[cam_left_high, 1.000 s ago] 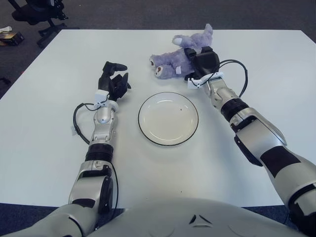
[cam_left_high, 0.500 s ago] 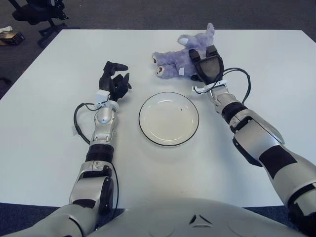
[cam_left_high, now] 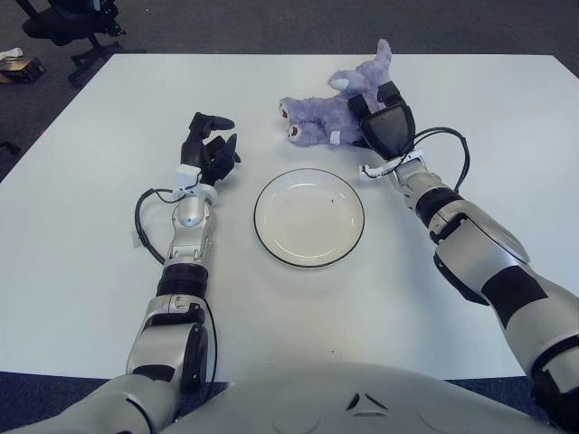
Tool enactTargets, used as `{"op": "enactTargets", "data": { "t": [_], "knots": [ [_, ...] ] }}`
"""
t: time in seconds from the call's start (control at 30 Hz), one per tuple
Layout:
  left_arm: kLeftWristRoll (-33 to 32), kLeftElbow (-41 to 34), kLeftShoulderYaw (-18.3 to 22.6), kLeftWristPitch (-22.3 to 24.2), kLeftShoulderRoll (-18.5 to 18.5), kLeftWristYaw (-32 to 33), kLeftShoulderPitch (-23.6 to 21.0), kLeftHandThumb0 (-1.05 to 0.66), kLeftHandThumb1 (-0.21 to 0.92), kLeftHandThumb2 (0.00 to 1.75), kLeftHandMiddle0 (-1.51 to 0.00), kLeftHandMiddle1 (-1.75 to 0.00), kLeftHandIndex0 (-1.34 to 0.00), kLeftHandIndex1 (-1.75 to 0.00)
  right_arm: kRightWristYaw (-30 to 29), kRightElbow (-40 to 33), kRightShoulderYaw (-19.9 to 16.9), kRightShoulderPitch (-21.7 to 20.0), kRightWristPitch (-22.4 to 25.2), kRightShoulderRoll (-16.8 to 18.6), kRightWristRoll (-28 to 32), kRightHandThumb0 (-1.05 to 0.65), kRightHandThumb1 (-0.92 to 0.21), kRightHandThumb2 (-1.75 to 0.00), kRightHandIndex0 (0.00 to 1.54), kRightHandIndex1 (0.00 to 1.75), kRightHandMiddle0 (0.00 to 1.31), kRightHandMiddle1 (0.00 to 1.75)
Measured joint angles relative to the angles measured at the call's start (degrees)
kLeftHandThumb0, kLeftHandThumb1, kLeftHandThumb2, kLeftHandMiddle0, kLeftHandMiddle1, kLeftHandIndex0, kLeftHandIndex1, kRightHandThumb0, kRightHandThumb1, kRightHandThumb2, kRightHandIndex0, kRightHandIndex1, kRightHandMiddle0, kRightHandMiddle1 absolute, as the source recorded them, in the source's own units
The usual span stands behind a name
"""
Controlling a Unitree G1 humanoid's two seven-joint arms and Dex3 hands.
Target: Put the doll into the plate.
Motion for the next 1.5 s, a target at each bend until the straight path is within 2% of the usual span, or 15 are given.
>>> {"op": "enactTargets", "data": {
  "t": [0.23,0.27,0.43,0.7,0.73,0.8,0.9,1.07,1.17,1.2,1.23,1.3,1.33,1.5],
  "knots": [
    [0.0,0.0,0.0,-0.1,0.0,0.1,0.0,-0.35,0.92,0.34,-0.88,-1.75,-0.39,-1.55,-1.3,0.2,0.6,0.0,-1.0,-0.4,0.0,0.0,-0.5,-1.04,0.49,1.74,0.38,1.56],
    [0.0,0.0,0.0,-0.1,0.0,0.1,0.0,-0.35,0.92,0.34,-0.88,-1.75,-0.39,-1.55,-1.5,0.2,0.6,0.0,-1.3,-0.4,0.1,0.0,-0.46,-1.09,0.52,1.74,0.39,1.58],
    [0.0,0.0,0.0,-0.2,0.1,0.2,0.0,-0.35,0.92,0.34,-0.87,-1.75,-0.39,-1.55,-5.5,0.1,0.0,0.3,-6.7,-1.1,0.7,0.0,-0.37,-1.23,0.59,1.75,0.41,1.62],
    [0.0,0.0,0.0,-0.4,0.1,0.2,0.0,-0.35,0.92,0.34,-0.87,-1.75,-0.39,-1.55,-8.3,0.2,-0.6,1.1,-9.0,-1.1,0.8,0.0,-0.34,-1.26,0.61,1.75,0.43,1.62],
    [0.0,0.0,0.0,-0.4,0.1,0.2,0.0,-0.35,0.92,0.34,-0.87,-1.75,-0.39,-1.55,-8.3,0.2,-0.6,1.1,-9.1,-1.1,0.8,-0.08,-0.39,-1.17,0.66,1.75,0.45,1.61],
    [0.0,0.0,0.0,-0.4,0.1,0.2,0.0,-0.35,0.92,0.34,-0.87,-1.75,-0.39,-1.55,-9.7,0.2,-1.5,1.2,-9.7,-1.0,1.3,-0.26,-0.56,-0.88,0.79,1.75,0.5,1.55],
    [0.0,0.0,0.0,-0.4,0.1,0.2,0.0,-0.35,0.92,0.34,-0.87,-1.75,-0.39,-1.55,-11.8,0.1,-2.9,1.4,-11.0,-1.0,2.5,-0.34,-0.63,-0.75,0.85,1.75,0.53,1.52],
    [0.0,-0.1,0.0,-0.5,0.1,0.2,0.0,-0.35,0.92,0.34,-0.87,-1.75,-0.39,-1.55,-13.0,0.0,-6.3,1.6,-14.2,-0.9,5.4,-0.38,-0.59,-0.84,0.88,1.75,0.51,1.59],
    [0.0,-0.1,0.0,-0.5,0.1,0.2,0.0,-0.35,0.92,0.34,-0.87,-1.75,-0.39,-1.55,-13.1,0.0,-7.2,1.6,-14.9,-0.8,6.2,-0.39,-0.59,-0.86,0.88,1.75,0.51,1.61],
    [0.0,-0.1,0.0,-0.5,0.1,0.2,0.0,-0.35,0.92,0.34,-0.87,-1.75,-0.39,-1.55,-13.2,0.0,-7.3,1.6,-15.1,-0.8,6.3,-0.39,-0.58,-0.86,0.89,1.75,0.51,1.61],
    [0.0,-0.1,0.0,-0.5,0.1,0.2,0.0,-0.35,0.92,0.34,-0.87,-1.75,-0.39,-1.55,-13.2,0.0,-7.5,1.7,-15.2,-0.8,6.4,-0.33,-0.62,-0.78,0.9,1.75,0.55,1.64],
    [0.0,-0.2,0.0,-0.5,0.1,0.2,-0.2,-0.35,0.92,0.34,-0.87,-1.75,-0.39,-1.55,-11.9,-0.4,-10.6,2.3,-20.4,-0.5,10.0,-0.17,-0.79,-0.43,0.92,1.75,0.66,1.7],
    [0.0,-0.3,0.0,-0.5,0.2,0.2,-0.3,-0.35,0.92,0.34,-0.87,-1.75,-0.39,-1.55,-11.2,-0.6,-12.0,2.6,-22.8,-0.4,11.7,-0.13,-0.84,-0.33,0.92,1.75,0.68,1.72],
    [0.0,-0.2,0.0,-0.5,0.2,0.2,-0.2,-0.35,0.92,0.34,-0.87,-1.75,-0.39,-1.55,-5.7,-2.0,-20.8,4.4,-34.1,1.3,22.0,-0.06,-0.91,-0.19,0.92,1.75,0.69,1.74]
  ]
}}
